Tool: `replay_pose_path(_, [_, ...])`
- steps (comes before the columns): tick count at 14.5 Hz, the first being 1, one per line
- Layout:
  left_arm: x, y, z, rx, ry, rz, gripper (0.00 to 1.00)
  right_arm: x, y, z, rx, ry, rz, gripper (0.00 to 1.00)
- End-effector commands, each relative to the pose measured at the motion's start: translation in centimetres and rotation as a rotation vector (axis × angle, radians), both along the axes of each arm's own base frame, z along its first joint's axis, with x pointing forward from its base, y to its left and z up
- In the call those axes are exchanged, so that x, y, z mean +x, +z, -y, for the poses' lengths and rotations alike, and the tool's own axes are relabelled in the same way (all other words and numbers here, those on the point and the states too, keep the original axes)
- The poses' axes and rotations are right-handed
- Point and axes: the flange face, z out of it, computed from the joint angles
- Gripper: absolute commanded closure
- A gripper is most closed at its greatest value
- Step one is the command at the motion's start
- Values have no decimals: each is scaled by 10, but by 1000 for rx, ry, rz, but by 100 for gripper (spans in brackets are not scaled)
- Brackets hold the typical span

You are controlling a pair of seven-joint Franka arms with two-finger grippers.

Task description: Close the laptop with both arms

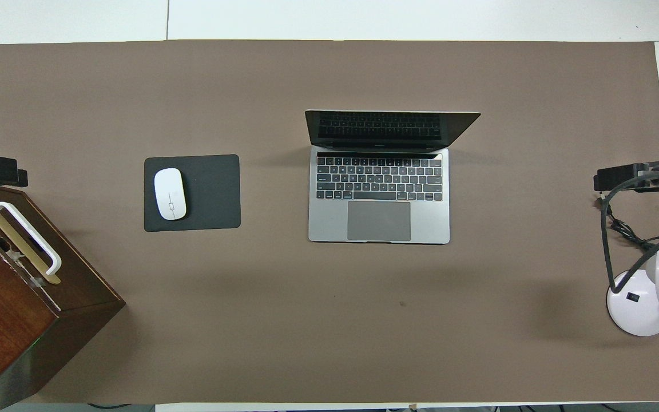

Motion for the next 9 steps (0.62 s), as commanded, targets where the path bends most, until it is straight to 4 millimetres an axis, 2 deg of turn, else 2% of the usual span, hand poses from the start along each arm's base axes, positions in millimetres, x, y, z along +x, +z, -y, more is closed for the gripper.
replay_pose_path(1, [-4,1,-1,-9,12,4,0,1,1,0,-4,-19,-3,0])
replay_pose_path(9, [-4,1,-2,-10,13,2,0,5,4,3,-3,-17,21,0])
